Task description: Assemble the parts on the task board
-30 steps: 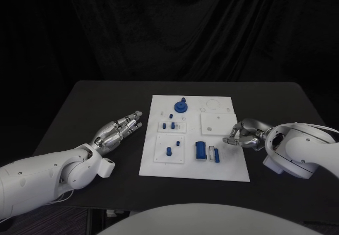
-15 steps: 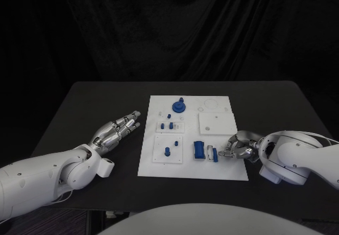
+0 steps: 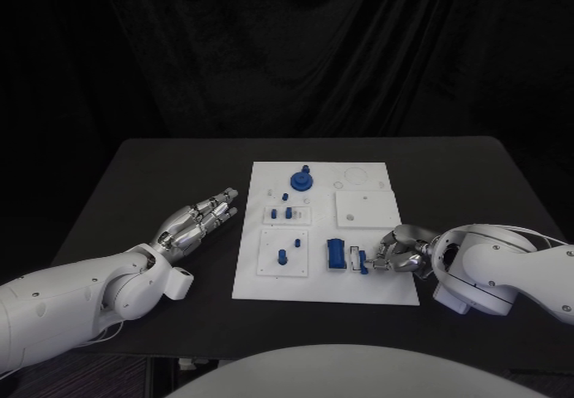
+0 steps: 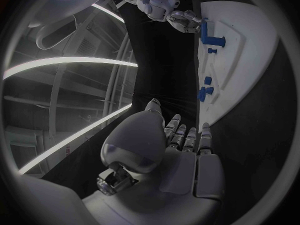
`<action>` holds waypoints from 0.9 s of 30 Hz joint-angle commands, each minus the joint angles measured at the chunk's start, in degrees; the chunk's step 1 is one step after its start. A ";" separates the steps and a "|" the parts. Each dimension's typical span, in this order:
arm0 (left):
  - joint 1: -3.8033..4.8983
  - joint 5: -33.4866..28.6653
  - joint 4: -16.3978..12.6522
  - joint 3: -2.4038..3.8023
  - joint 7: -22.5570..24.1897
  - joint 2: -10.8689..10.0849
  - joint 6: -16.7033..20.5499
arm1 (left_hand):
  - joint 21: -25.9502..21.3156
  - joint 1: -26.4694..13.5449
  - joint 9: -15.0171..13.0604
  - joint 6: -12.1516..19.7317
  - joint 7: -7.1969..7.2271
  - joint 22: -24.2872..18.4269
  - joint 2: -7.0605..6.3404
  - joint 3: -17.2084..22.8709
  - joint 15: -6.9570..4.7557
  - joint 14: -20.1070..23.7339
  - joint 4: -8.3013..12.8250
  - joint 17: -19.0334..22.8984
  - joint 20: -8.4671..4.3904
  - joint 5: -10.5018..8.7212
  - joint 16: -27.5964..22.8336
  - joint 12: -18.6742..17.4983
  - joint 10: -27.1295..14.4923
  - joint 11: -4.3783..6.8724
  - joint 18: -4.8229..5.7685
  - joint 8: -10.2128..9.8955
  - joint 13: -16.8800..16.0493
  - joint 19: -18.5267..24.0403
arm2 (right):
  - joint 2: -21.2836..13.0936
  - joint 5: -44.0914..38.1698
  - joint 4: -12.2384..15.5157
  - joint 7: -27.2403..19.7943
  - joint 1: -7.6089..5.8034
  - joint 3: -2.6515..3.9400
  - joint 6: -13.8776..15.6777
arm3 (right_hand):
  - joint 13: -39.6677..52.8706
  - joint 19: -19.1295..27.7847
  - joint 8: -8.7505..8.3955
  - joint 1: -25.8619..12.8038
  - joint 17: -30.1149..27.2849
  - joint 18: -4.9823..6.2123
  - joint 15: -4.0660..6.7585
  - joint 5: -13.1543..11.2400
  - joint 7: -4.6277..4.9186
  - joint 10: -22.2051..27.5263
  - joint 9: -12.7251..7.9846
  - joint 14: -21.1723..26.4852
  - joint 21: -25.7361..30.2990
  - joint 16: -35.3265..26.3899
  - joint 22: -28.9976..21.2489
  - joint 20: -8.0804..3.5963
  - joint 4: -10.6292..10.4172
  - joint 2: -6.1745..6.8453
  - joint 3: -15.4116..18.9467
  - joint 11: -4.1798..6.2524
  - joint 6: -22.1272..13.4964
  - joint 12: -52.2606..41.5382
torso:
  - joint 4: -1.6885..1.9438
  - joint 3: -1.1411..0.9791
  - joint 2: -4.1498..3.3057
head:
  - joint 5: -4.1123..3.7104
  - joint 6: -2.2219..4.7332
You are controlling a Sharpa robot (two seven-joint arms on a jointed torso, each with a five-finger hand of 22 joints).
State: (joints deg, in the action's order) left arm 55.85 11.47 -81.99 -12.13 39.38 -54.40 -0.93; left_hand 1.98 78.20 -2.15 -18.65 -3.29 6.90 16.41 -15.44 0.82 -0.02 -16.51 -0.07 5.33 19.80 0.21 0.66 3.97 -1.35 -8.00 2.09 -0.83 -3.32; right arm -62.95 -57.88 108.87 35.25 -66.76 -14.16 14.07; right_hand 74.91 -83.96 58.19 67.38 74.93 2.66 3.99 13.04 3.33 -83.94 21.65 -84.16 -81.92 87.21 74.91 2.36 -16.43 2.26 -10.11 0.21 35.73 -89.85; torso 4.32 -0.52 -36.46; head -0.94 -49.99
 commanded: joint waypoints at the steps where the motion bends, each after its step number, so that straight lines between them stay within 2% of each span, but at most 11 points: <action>1: 0.00 -0.06 0.20 0.04 10.17 0.28 -1.42 | 0.23 0.66 0.02 0.49 -0.13 -0.08 0.01 0.38 0.36 0.02 0.02 0.07 0.19 0.46 -0.21 0.05 -0.21 -0.32 -0.36 0.02 0.10 0.12 | 0.21 -1.00 -0.09 0.96 0.28 0.00 0.53 | 15.09 -2.97 0.27 -0.26 7.49 -0.57 0.39 -0.32 -0.02 -6.06 0.12 -4.42 0.13 0.02 12.37 -0.42 0.04 -0.11 0.36 0.54 0.50 -0.15 | 0.03 0.01 0.02 | 0.05 -0.01; 7: -0.05 -0.06 0.58 0.04 9.79 0.59 -1.90 | 0.24 0.92 0.04 0.67 -0.16 -0.08 0.03 0.56 0.40 0.02 0.05 0.07 0.24 0.73 -0.21 0.04 -0.28 -0.36 -0.37 0.00 0.11 0.11 | 0.66 -2.26 -0.55 1.34 0.62 -0.01 0.55 | 15.09 -2.92 0.69 -0.10 7.28 -0.55 0.58 -0.95 -0.35 -6.06 0.44 -4.38 0.20 -0.07 12.33 -0.56 0.20 -0.45 0.44 0.80 1.30 -0.15 | 0.01 -0.02 0.03 | 0.18 -0.01; 16: -0.11 -0.06 0.93 0.04 9.26 1.01 -2.56 | 0.26 1.26 0.05 0.80 -0.21 -0.09 0.02 0.80 0.49 0.02 0.12 0.07 0.31 1.02 -0.21 0.03 -0.37 -0.42 -0.36 -0.01 0.12 0.11 | 1.73 -3.93 -1.66 1.73 1.57 0.00 0.64 | 15.09 -2.86 1.68 1.10 7.11 -0.52 1.18 -0.58 -1.20 -6.06 1.27 -4.35 0.25 -0.14 12.30 -1.05 0.57 -1.21 0.06 1.54 3.10 -0.15 | 0.04 -0.03 0.05 | 0.39 -0.01; 22: -0.16 -0.06 1.17 0.04 8.96 1.24 -2.89 | 0.27 1.46 0.06 0.92 -0.24 -0.09 0.03 0.96 0.54 0.02 0.18 0.07 0.37 1.18 -0.21 0.03 -0.43 -0.45 -0.36 -0.02 0.13 0.10 | 2.36 -5.77 -2.44 1.79 2.21 0.00 1.19 | 15.09 -2.78 1.65 1.39 6.90 -0.47 1.42 0.10 -1.48 -6.06 1.47 -4.31 0.40 -0.23 12.24 -1.28 0.46 -1.86 -0.30 1.82 3.29 -0.15 | 0.00 -0.05 0.03 | 0.62 -0.01; 27: -0.23 -0.06 1.49 0.04 8.62 1.49 -3.22 | 0.28 1.65 0.08 1.20 -0.26 -0.11 0.05 1.13 0.60 0.02 0.19 0.07 0.42 1.27 -0.21 0.00 -0.57 -0.48 -0.36 -0.05 0.15 0.10 | 2.58 -7.87 -2.77 1.83 2.45 0.00 1.95 | 15.09 -2.67 0.72 2.29 6.56 -0.44 1.66 3.65 -1.58 -6.06 1.61 -4.25 0.59 -0.39 12.17 -1.61 0.54 -2.18 -1.09 1.98 2.61 -0.15 | -0.05 -0.04 0.08 | 0.73 -0.01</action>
State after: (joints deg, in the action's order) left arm 55.72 11.48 -80.48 -12.13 39.34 -53.06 -3.03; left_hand 1.98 79.15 -2.14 -17.88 -3.61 6.86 16.47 -14.66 0.94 0.10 -16.36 -0.09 5.34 20.78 0.21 0.66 3.65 -1.66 -8.00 2.09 -0.74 -3.32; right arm -60.26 -62.76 106.80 35.15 -64.86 -13.77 15.30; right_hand 74.90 -83.96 59.06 69.07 74.92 2.68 5.12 16.27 1.99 -84.04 23.22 -84.06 -81.65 87.20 74.90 1.11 -15.85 0.58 -10.87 1.75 38.65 -89.85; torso 4.32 -0.55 -36.40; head -0.23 -49.99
